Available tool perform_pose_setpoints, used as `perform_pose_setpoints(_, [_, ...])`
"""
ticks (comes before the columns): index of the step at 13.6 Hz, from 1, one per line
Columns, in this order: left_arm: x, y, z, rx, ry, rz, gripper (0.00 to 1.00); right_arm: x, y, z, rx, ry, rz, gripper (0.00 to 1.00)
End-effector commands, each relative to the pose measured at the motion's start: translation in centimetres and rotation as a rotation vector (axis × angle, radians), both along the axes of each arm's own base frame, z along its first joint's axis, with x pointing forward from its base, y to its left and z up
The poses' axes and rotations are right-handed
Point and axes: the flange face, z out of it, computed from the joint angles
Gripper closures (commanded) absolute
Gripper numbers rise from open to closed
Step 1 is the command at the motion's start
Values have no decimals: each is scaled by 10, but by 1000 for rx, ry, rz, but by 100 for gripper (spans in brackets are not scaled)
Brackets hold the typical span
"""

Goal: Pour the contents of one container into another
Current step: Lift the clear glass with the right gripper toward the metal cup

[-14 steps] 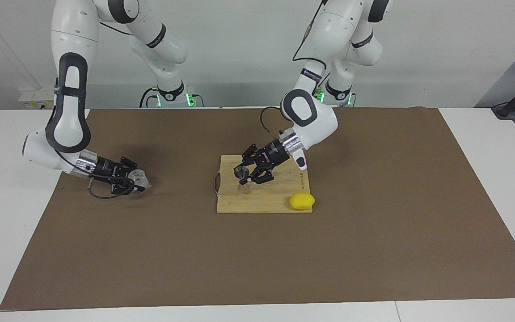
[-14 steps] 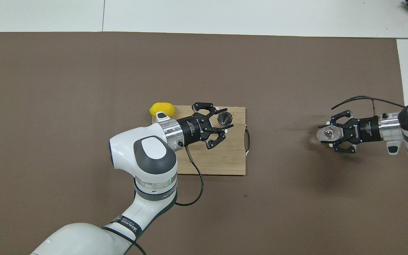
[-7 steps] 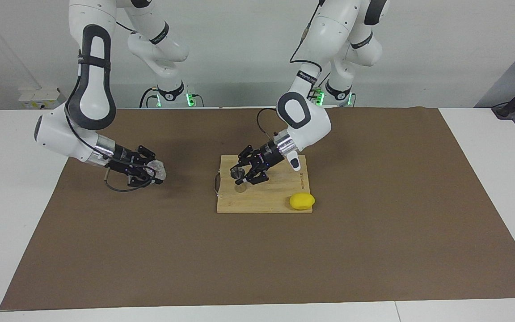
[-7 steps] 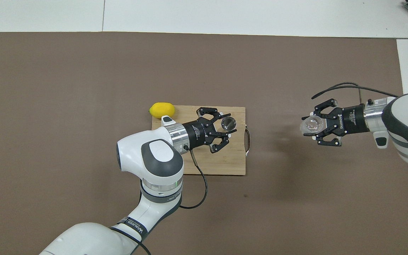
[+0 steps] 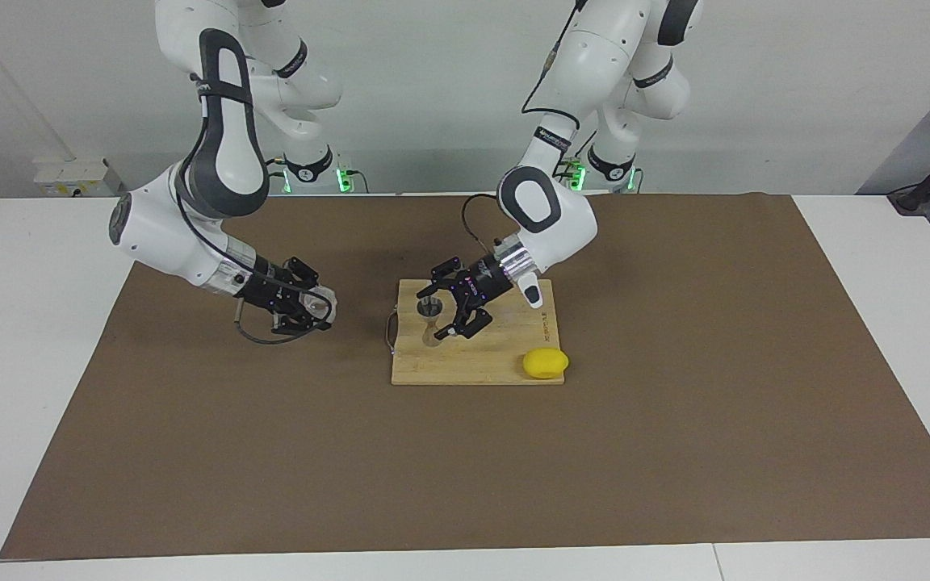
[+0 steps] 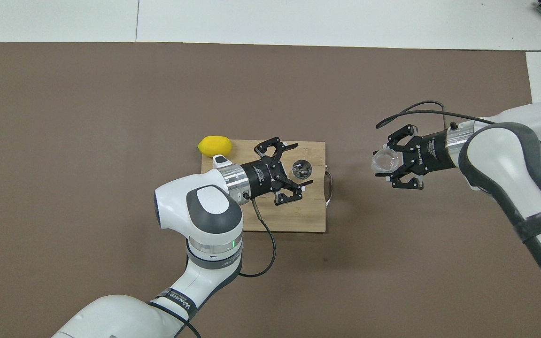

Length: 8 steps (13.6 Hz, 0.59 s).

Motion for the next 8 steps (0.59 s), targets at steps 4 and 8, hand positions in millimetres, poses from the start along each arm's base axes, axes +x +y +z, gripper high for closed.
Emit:
perform_pose_setpoints(4, [7, 17, 43, -24, -71, 0, 0, -4, 48, 15, -80, -20, 6, 100])
perform_pose_setpoints(8, [18, 48, 75, -63, -89, 36, 0, -1, 87, 19, -144, -48, -56, 100])
